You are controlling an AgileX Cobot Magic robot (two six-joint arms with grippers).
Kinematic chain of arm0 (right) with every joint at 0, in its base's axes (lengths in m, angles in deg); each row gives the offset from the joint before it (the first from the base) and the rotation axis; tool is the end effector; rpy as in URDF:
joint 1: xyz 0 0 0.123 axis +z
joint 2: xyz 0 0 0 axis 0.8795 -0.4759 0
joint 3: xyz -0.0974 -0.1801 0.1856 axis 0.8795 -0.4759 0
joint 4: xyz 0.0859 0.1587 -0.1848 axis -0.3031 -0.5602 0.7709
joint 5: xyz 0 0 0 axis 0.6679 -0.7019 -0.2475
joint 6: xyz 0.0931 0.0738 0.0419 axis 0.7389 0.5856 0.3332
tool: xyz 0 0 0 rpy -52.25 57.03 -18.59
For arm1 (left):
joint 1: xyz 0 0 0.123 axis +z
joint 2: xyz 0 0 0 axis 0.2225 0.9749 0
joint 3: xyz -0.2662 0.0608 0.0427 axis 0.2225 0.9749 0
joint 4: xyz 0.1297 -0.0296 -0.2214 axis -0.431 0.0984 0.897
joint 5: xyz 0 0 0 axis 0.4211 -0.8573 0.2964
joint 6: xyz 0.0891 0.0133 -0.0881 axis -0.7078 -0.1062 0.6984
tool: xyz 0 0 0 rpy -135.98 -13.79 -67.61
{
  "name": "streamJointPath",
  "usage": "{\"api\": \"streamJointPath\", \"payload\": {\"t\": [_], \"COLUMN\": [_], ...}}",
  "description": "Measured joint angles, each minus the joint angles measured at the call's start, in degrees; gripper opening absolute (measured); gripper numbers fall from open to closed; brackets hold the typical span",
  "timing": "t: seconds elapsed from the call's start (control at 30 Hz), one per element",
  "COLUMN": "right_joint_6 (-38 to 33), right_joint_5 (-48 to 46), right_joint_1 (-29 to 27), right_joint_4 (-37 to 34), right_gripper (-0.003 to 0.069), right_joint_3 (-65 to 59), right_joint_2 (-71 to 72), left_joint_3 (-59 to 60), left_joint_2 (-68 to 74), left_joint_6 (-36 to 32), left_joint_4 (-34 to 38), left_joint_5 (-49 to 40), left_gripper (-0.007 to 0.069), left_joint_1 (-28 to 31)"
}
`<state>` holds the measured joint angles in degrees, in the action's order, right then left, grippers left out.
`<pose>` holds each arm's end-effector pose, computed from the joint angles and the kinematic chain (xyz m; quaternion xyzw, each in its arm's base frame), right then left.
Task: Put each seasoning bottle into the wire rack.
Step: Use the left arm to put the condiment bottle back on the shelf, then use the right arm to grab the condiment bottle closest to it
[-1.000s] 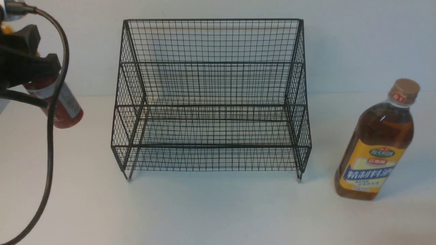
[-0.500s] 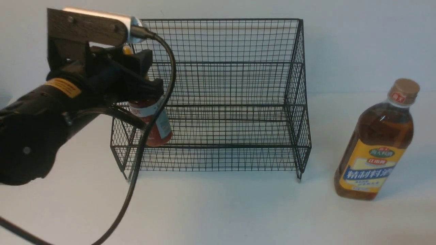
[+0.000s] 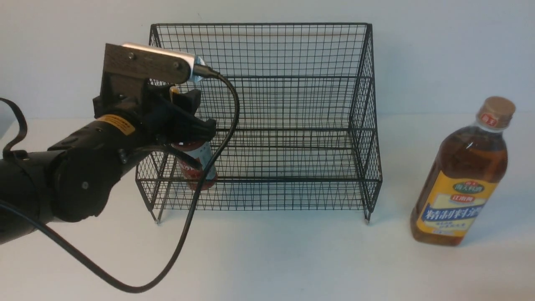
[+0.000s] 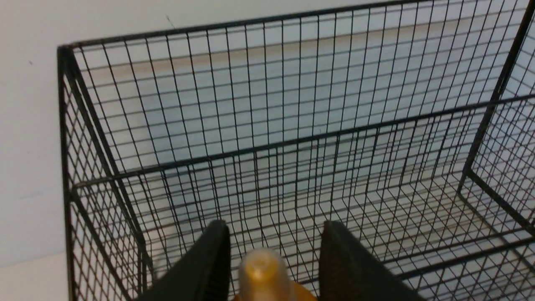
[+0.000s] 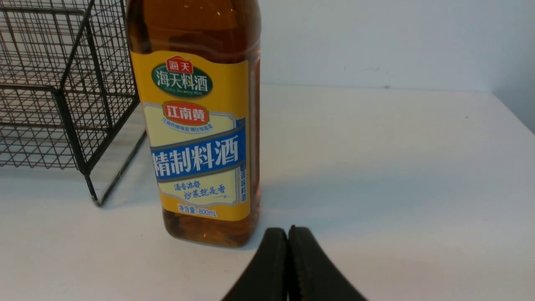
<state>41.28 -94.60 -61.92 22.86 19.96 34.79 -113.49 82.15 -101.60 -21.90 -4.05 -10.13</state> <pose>0.1012 -0.0007 0.1615 -0.0053 0.8062 -0.0073 0.5916 0.3322 -0.1257 0.2476 0.1064 0.7837 -0.0919 0.6050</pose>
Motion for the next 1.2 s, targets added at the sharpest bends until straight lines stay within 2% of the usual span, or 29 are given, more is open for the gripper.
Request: {"api": "streamJointPath", "payload": {"t": [0.37,0.6,0.7,0.9,1.1,1.17,1.2], "right_joint_6": [0.0,0.0,0.0,0.0,0.1,0.1,0.1], "right_joint_5": [0.0,0.0,0.0,0.0,0.0,0.0,0.0], "right_joint_1": [0.0,0.0,0.0,0.0,0.0,0.0,0.0], "right_joint_4": [0.0,0.0,0.0,0.0,0.0,0.0,0.0], "right_gripper": [-0.0015,-0.0015,-0.0015,-0.0015,-0.0015,-0.0015,-0.0015], "right_joint_3": [0.0,0.0,0.0,0.0,0.0,0.0,0.0], "right_joint_2": [0.0,0.0,0.0,0.0,0.0,0.0,0.0], "left_joint_3": [0.0,-0.3,-0.3,-0.3,-0.3,-0.3,-0.3], "left_joint_2": [4.8,4.8,3.2,-6.2,-21.1,-28.3,-28.3], "left_joint_6": [0.0,0.0,-0.2,-0.8,-1.1,-1.1,-1.1], "left_joint_4": [-0.1,-0.1,-0.1,-0.1,-0.1,-0.3,-0.3], "left_joint_5": [-0.5,0.3,-3.4,-12.5,-22.8,-30.8,-30.8], "left_gripper": [0.0266,0.0435,0.0466,0.0465,0.0308,0.0140,0.0140], "left_joint_1": [0.0,0.0,0.0,0.0,0.0,0.0,0.0]}}
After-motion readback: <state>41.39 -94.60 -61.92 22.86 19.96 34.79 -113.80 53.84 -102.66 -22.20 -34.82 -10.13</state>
